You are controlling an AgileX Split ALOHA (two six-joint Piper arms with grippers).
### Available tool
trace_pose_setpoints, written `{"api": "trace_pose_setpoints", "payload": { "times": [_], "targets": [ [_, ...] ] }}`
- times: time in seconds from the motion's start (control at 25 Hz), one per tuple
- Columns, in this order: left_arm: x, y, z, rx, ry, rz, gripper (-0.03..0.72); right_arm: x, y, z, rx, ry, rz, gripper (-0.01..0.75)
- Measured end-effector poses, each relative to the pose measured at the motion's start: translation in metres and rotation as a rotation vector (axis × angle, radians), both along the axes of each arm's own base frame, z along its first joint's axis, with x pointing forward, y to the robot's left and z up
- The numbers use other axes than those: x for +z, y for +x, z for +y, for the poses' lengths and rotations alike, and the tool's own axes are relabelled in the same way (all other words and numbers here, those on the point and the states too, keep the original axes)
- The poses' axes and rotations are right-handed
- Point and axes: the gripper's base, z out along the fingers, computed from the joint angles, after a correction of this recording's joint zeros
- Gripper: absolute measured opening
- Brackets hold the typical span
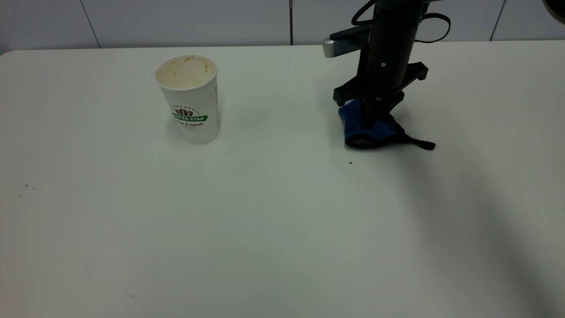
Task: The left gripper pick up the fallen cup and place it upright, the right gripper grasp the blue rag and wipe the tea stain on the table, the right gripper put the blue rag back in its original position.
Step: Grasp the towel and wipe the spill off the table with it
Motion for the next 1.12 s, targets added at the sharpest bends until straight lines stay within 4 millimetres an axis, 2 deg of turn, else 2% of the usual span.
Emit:
{"api": "trace_pose_setpoints", "payload": {
  "times": [0.08,0.32,0.44,0.52,0.64,0.88,1.04,1.12],
  "targets": [
    [0.000,0.000,0.000,0.000,0.000,0.000,0.581,0.000,-0.005,0.015,0.022,0.044,0.019,0.081],
    [0.000,0.000,0.000,0.000,0.000,0.000,0.581,0.002,-0.028,0.085,0.141,0.115,-0.008,0.081],
    [0.000,0.000,0.000,0.000,0.000,0.000,0.581,0.002,-0.033,0.100,0.170,0.121,-0.031,0.081],
    [0.000,0.000,0.000,0.000,0.000,0.000,0.581,0.002,-0.030,0.096,0.162,0.112,-0.045,0.081],
    [0.000,0.000,0.000,0.000,0.000,0.000,0.581,0.002,-0.017,0.068,0.098,0.108,-0.048,0.081],
    [0.000,0.000,0.000,0.000,0.000,0.000,0.581,0.002,0.015,-0.036,-0.129,0.096,-0.033,0.081],
    [0.000,0.000,0.000,0.000,0.000,0.000,0.581,0.001,0.022,-0.099,-0.248,0.086,-0.009,0.081],
    [0.000,0.000,0.000,0.000,0.000,0.000,0.581,0.001,0.023,-0.121,-0.291,0.085,-0.001,0.081]
  ]
}}
